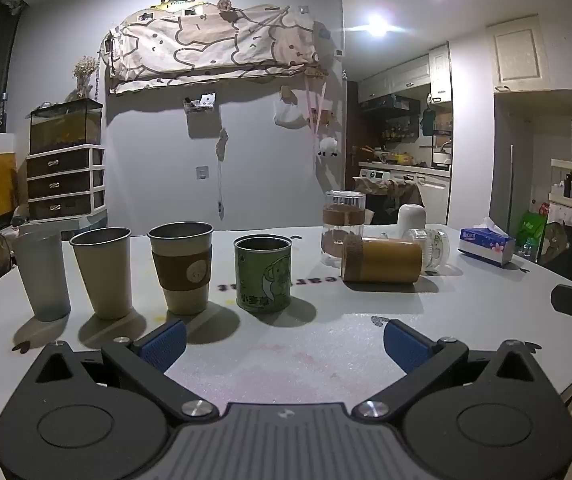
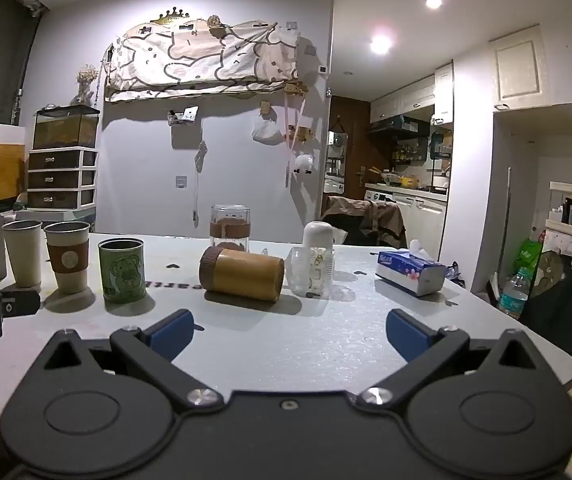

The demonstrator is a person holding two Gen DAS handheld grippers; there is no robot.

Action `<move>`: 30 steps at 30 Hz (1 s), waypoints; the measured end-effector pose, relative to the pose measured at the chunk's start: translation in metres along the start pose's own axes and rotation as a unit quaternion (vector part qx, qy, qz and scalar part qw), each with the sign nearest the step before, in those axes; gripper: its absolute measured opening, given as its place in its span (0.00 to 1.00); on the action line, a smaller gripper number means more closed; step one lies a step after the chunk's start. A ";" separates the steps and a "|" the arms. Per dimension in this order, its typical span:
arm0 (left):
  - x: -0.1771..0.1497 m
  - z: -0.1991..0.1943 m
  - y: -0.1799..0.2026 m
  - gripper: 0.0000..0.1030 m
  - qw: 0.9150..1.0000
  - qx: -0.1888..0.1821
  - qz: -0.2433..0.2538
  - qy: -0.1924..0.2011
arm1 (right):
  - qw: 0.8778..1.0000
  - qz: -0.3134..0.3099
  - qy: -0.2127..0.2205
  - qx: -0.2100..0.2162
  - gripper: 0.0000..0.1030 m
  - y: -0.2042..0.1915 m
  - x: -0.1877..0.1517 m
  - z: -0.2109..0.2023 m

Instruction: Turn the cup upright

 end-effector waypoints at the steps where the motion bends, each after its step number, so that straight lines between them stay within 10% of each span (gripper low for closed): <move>1: 0.000 0.000 0.000 1.00 1.000 0.000 0.000 0.000 | 1.000 0.001 -0.001 0.003 1.00 0.000 0.000 0.000; 30: 0.000 0.000 0.000 1.00 1.000 0.000 -0.001 -0.002 | 1.000 0.001 -0.004 0.004 1.00 -0.011 -0.009 0.004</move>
Point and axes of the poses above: each gripper's, at about its wrist camera, not at the fingertips, and z roughly the way its jaws point, y to its right, x to its top, the point moved 6 cm from there along z, roughly the way its jaws point, and after that the axes turned 1 degree about -z, right-handed, at the moved point
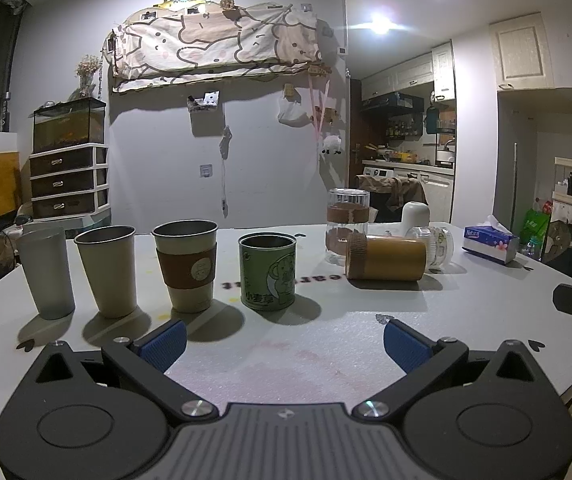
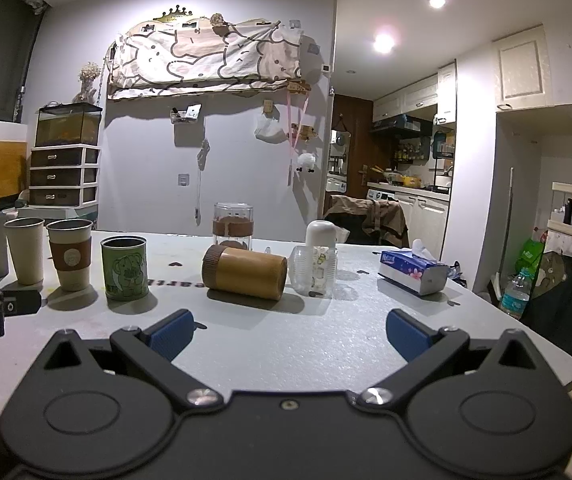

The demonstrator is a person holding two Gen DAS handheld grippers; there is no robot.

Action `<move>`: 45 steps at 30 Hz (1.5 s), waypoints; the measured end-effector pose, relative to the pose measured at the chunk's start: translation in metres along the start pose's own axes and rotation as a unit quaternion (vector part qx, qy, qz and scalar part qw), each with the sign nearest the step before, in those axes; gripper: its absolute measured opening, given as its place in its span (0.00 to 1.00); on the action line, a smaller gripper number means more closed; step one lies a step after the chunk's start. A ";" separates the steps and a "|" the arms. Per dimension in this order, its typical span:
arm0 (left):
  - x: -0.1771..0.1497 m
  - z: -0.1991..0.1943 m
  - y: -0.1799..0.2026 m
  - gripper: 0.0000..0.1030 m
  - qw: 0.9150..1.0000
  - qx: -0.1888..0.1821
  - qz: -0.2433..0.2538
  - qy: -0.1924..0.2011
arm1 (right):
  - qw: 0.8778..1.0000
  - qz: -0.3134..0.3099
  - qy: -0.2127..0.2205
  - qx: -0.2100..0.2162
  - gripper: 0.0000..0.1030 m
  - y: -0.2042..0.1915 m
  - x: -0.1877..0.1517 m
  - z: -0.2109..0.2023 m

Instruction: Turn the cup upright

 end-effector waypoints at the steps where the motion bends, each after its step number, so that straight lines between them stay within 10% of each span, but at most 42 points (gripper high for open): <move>1: 0.000 0.000 0.000 1.00 1.000 0.000 0.000 0.000 | 1.000 -0.001 0.000 0.000 1.00 0.000 0.000 -0.001; 45: 0.000 0.000 0.000 1.00 1.000 0.000 0.001 -0.001 | 1.000 -0.008 -0.001 0.000 1.00 -0.009 -0.003 0.003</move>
Point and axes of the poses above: each gripper's, at about its wrist camera, not at the fingertips, and z roughly the way its jaws point, y to its right, x to its top, the point moved 6 cm from there along z, roughly the way its jaws point, and after that the axes turned 1 degree about -z, right-handed, at the moved point
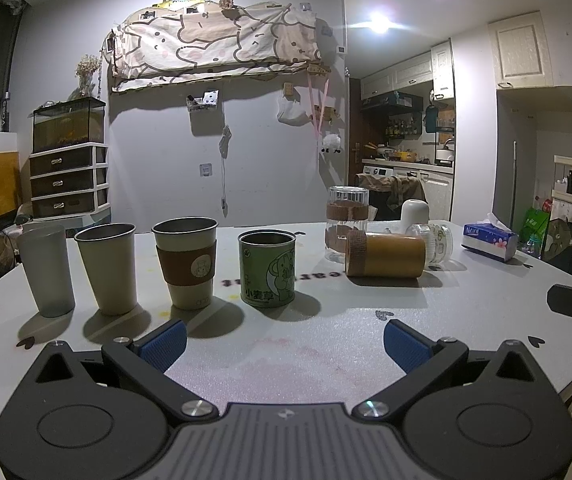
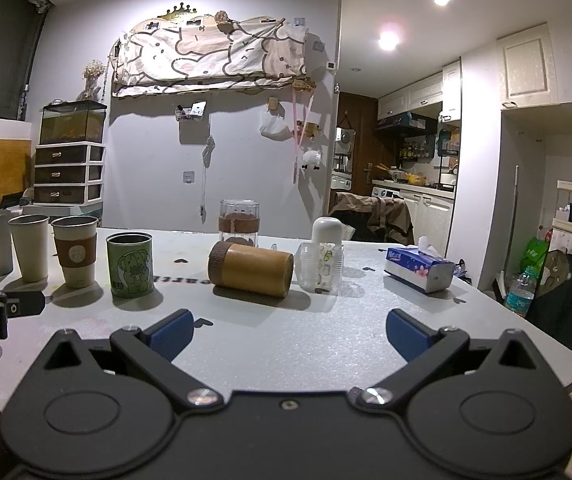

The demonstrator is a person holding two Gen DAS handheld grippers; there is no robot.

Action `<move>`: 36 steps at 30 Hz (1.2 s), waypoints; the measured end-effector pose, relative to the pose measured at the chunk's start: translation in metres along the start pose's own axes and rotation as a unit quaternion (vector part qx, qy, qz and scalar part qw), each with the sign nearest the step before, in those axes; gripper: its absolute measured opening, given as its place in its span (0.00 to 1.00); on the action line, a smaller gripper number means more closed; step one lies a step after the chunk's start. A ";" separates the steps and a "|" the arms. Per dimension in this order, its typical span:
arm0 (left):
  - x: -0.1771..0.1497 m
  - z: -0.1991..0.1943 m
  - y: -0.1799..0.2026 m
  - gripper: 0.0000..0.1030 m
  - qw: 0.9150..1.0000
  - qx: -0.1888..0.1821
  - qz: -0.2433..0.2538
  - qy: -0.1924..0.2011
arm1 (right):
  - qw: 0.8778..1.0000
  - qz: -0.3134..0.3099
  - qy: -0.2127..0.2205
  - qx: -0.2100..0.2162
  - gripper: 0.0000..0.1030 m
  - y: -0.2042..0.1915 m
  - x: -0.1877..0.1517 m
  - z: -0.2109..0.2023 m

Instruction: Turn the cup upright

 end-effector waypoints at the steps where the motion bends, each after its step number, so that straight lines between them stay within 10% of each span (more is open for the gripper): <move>1: 0.000 0.000 0.000 1.00 1.000 0.000 0.000 0.000 | 1.000 0.000 0.000 0.000 1.00 0.001 0.000 0.000; 23: -0.016 0.006 -0.018 1.00 1.000 0.000 0.001 -0.003 | 0.998 0.003 0.041 0.040 1.00 -0.015 0.002 -0.003; 36: -0.024 -0.004 -0.036 1.00 1.000 0.010 -0.023 -0.013 | 0.989 -0.133 0.034 0.044 1.00 -0.031 0.049 0.103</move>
Point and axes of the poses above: each gripper's, at about its wrist camera, not at the fingertips, and z roughly the way its jaws point, y to its right, x to its top, the point moved 6 cm from there along z, roughly the way its jaws point, and after that the axes turned 1 degree about -z, right-handed, at the moved point
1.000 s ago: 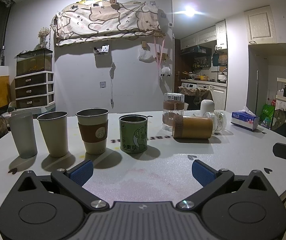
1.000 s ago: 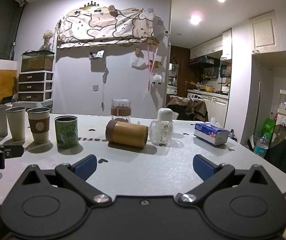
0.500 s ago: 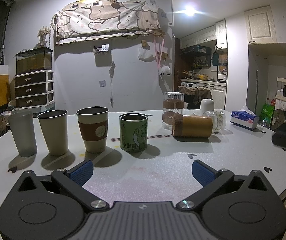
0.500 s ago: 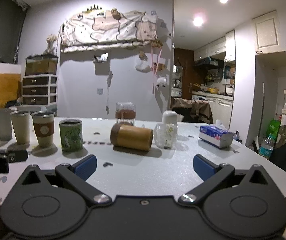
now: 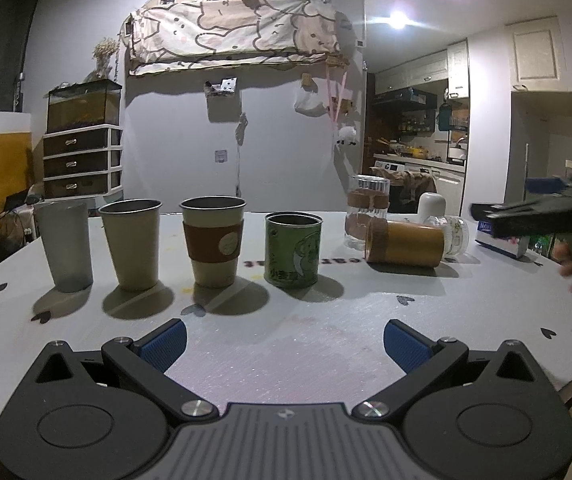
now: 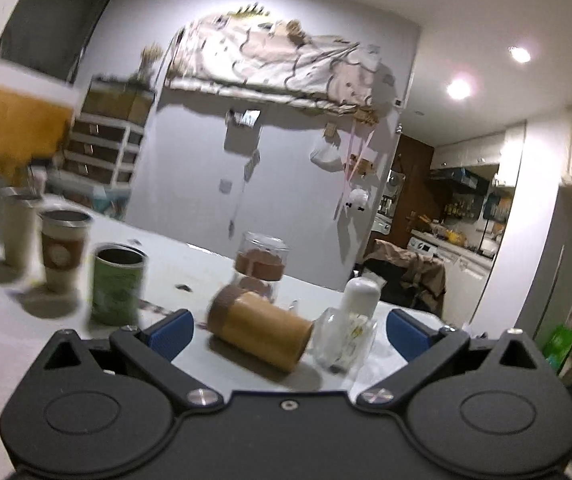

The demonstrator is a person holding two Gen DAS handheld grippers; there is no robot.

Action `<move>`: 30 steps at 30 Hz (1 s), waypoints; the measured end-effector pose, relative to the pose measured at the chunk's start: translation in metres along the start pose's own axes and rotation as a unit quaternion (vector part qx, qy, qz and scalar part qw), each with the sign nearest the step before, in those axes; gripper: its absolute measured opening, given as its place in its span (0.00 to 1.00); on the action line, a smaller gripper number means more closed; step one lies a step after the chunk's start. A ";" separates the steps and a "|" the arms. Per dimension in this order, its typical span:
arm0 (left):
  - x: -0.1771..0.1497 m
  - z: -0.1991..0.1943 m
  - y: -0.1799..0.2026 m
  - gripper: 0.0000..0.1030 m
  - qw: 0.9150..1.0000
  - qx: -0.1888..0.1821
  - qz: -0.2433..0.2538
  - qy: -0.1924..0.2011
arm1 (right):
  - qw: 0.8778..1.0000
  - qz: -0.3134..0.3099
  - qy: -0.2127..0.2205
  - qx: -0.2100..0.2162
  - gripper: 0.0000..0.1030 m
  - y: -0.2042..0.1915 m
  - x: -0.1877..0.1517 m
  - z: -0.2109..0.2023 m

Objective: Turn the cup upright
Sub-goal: 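Reach the right gripper to the fallen tan bamboo cup and grasp it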

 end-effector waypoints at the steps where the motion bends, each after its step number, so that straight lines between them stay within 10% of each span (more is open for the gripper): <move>1: -0.001 -0.001 -0.003 1.00 1.000 -0.002 -0.003 0.000 | 1.000 -0.011 -0.004 -0.003 1.00 0.000 0.004 0.011; 5: -0.001 0.000 -0.009 1.00 1.000 0.005 -0.012 -0.008 | 0.998 -0.060 -0.014 -0.013 1.00 0.000 0.017 0.058; 11: -0.003 0.000 -0.018 1.00 1.000 0.005 -0.022 -0.013 | 0.986 -0.130 -0.064 0.081 1.00 -0.024 0.030 0.117; 18: -0.007 0.000 -0.037 1.00 0.999 0.008 -0.047 -0.015 | 0.930 -0.324 -0.138 0.105 0.91 -0.059 0.009 0.163; 26: -0.016 0.000 -0.055 1.00 0.998 0.018 -0.051 -0.024 | 0.885 -0.385 -0.231 0.127 0.92 -0.063 -0.018 0.202; 30: -0.017 0.002 -0.059 1.00 0.998 0.014 -0.060 -0.027 | 0.895 -0.355 -0.237 0.130 0.77 -0.054 -0.020 0.208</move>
Point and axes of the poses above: each gripper's, at about its wrist camera, not at the fingertips, and z roughly the way its jaws point, y to its right, x to its top, the point moved 6 cm from there along z, roughly the way its jaws point, and after that the axes turned 1 degree about -z, right-handed, at the moved point
